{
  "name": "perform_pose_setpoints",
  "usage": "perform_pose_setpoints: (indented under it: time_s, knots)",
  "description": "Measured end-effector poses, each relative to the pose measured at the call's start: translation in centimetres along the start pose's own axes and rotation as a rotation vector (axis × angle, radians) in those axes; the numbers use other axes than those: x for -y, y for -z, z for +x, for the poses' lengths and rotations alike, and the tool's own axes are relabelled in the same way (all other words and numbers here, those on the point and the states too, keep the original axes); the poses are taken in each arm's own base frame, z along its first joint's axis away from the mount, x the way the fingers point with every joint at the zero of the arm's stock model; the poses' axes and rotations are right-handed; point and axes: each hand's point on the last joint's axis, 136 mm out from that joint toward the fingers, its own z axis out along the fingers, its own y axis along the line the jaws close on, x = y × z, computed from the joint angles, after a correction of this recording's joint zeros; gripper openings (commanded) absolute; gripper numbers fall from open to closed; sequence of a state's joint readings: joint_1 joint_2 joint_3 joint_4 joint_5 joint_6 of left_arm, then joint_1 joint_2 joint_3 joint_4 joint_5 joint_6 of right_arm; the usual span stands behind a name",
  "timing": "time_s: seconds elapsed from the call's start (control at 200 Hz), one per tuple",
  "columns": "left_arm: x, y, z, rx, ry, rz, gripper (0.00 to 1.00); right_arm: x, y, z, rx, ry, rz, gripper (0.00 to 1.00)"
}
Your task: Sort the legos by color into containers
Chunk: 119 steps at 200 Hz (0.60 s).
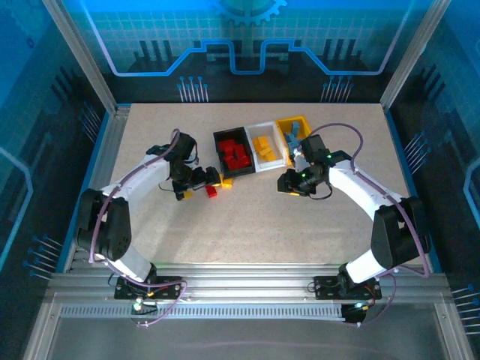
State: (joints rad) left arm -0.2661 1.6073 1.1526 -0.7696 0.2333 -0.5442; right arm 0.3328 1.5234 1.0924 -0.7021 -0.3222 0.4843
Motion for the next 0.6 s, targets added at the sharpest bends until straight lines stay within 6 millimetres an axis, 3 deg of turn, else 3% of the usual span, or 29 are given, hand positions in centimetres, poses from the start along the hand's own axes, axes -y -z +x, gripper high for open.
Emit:
perform_pose_setpoints:
  time_s: [0.29,0.46,0.595]
  knots:
    - [-0.4,-2.5,0.9,-0.051,-0.013,-0.065,0.98,0.1,0.1,0.2,0.003,0.001,-0.001,0.42]
    - [-0.5,-4.0,0.5,-0.076,-0.012,-0.092,0.83,0.4,-0.2,0.7,-0.008,-0.004,0.004,0.43]
    - [-0.8,-5.2,-0.2,-0.081,-0.010,-0.120,0.77,0.4,0.0,0.8,-0.004,-0.002,0.006,0.43]
